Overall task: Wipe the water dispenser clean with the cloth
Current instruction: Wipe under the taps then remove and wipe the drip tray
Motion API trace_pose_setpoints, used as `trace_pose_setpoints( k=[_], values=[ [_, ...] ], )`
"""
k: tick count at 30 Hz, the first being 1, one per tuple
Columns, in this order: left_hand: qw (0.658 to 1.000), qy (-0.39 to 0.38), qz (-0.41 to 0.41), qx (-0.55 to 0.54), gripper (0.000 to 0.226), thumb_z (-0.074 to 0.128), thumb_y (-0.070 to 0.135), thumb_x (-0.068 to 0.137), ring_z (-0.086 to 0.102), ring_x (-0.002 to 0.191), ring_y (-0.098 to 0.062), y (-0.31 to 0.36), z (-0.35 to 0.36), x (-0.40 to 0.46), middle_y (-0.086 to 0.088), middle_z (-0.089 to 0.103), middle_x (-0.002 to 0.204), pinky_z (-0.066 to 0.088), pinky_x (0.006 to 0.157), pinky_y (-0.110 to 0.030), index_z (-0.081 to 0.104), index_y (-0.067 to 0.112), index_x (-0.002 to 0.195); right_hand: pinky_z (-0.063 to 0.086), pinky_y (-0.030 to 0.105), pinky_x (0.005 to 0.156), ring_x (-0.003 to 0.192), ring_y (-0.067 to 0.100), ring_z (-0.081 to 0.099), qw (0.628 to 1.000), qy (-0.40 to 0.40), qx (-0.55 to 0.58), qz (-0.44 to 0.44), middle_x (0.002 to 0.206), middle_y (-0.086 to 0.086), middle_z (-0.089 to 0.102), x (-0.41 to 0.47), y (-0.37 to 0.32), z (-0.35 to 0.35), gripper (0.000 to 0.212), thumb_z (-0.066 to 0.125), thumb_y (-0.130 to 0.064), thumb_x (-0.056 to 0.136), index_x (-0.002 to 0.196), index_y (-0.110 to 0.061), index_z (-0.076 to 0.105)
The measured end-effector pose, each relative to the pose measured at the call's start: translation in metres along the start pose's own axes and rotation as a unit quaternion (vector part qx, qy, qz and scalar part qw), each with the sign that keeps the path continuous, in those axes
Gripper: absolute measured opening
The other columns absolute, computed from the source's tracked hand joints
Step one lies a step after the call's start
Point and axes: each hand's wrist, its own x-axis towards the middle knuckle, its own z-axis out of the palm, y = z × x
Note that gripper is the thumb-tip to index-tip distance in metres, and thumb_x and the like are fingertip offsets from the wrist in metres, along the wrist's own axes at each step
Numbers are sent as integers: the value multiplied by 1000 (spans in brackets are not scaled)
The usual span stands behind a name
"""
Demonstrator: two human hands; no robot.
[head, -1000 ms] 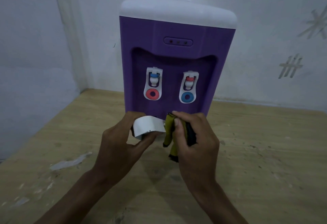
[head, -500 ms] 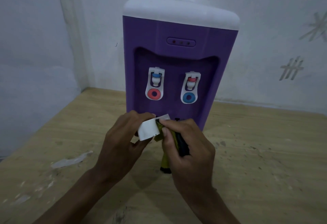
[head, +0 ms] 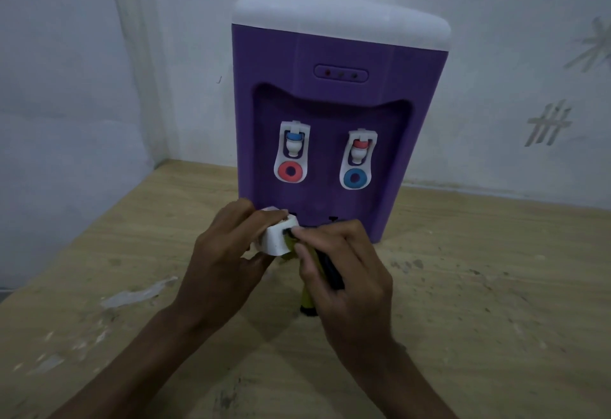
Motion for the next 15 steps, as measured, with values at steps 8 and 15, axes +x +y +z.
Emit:
trace_pose_setpoints(
  k=[8, 15],
  values=[
    [1000, -25, -12, -5, 39, 83, 8, 82, 37, 84, -1, -1, -1, 0, 8, 48, 98, 36, 78, -4, 72, 3, 119, 52, 18, 82, 93, 8, 64, 1000, -5, 5, -4, 99, 6, 65, -5, -6, 3, 13, 73, -12, 96, 106, -5, 77],
    [1000, -17, -3, -2, 41, 73, 20, 81, 33, 87, 3, 6, -2, 3, 10, 45, 101, 34, 81, 0, 73, 2, 117, 51, 20, 77, 94, 7, 64, 987, -5, 43, 158, 100, -4, 64, 1, 12, 2, 15, 71, -13, 95, 110, -14, 75]
  ],
)
